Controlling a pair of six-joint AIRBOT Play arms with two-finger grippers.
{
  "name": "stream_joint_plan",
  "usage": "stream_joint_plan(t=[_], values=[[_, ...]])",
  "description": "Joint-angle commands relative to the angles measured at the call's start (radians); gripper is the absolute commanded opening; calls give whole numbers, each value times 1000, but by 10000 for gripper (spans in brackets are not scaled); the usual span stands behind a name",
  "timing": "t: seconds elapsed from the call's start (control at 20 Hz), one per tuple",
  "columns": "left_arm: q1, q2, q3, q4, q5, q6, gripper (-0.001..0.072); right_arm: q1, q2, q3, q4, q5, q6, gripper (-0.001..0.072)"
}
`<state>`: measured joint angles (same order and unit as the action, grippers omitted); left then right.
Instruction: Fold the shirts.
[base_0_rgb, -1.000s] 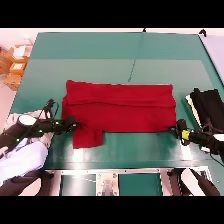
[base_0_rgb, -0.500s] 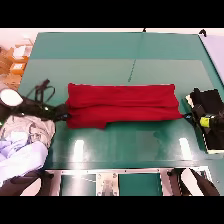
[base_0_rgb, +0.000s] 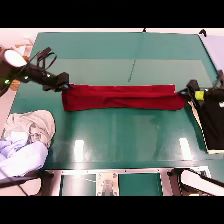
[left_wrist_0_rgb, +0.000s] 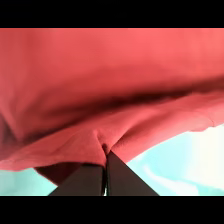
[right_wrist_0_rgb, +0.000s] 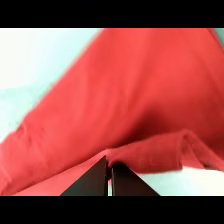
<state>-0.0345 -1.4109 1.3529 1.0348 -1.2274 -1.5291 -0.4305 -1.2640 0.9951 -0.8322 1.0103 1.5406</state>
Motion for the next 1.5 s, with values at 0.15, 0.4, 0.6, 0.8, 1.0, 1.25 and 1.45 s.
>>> stream_joint_plan(t=[0.15,0.4,0.6,0.8,1.0,1.25,1.45], values=[[0,-352,256,-21,201,12,413,98,-468,369,30,-57,3,302],[72,-362,402,-32,169,11,656,-16,-605,683,-26,231,-90,562],[158,-357,511,-36,-33,-3,654,-124,-634,701,-133,427,-243,574],[146,-357,510,-53,-120,-6,95,-127,-725,700,-126,462,-341,573],[100,-360,510,-63,-109,-7,32,-59,-796,700,-92,461,-399,572],[-37,-377,499,-62,-33,-6,31,12,-833,726,-80,464,-426,20],[-197,-466,499,-63,65,-7,31,11,-791,850,-77,568,-415,17]])
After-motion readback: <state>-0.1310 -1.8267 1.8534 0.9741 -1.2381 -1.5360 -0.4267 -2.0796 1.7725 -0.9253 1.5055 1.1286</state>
